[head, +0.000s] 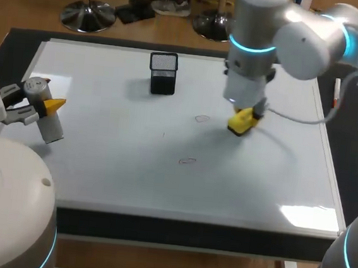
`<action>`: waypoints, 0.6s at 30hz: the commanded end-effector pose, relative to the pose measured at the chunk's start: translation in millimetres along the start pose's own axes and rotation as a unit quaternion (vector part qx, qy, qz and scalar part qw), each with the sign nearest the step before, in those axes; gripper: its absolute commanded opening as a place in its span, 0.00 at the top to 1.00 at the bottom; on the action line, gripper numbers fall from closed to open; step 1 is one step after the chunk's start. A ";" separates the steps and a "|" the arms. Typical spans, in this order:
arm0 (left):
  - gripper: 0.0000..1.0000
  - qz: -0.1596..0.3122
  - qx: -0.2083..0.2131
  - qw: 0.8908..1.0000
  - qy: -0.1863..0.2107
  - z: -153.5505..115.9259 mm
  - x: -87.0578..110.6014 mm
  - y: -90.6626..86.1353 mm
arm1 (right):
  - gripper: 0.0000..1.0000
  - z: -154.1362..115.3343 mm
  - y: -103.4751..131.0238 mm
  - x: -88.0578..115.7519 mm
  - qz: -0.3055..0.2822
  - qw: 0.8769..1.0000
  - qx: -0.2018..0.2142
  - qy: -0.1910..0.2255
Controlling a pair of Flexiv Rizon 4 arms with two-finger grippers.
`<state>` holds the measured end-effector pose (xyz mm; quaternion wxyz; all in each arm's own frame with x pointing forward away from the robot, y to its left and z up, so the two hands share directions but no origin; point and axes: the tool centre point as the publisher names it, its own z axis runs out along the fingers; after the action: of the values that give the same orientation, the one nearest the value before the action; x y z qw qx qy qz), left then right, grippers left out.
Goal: Pick up the inspection probe, press it on each red-marked spot on the whiteboard one by one, put down the probe, pick up the eraser, and wipe off all the red marks.
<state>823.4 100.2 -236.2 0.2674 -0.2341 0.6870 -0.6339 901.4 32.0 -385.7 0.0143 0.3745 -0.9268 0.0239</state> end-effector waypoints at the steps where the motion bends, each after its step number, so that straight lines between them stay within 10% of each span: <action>1: 1.00 0.001 0.001 1.000 -0.001 -0.2 0.2 -0.2 | 1.00 -1.0 -18.2 43.0 0.020 1.000 -0.005 -0.018; 18: 1.00 0.001 0.001 1.000 -0.001 -0.2 0.2 -0.2 | 1.00 8.9 -50.6 97.5 0.108 0.994 -0.010 -0.010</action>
<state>823.5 100.2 -236.2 0.2674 -0.2340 0.6869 -0.6339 871.8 -66.3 -391.2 0.0207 0.2707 -0.9623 0.0167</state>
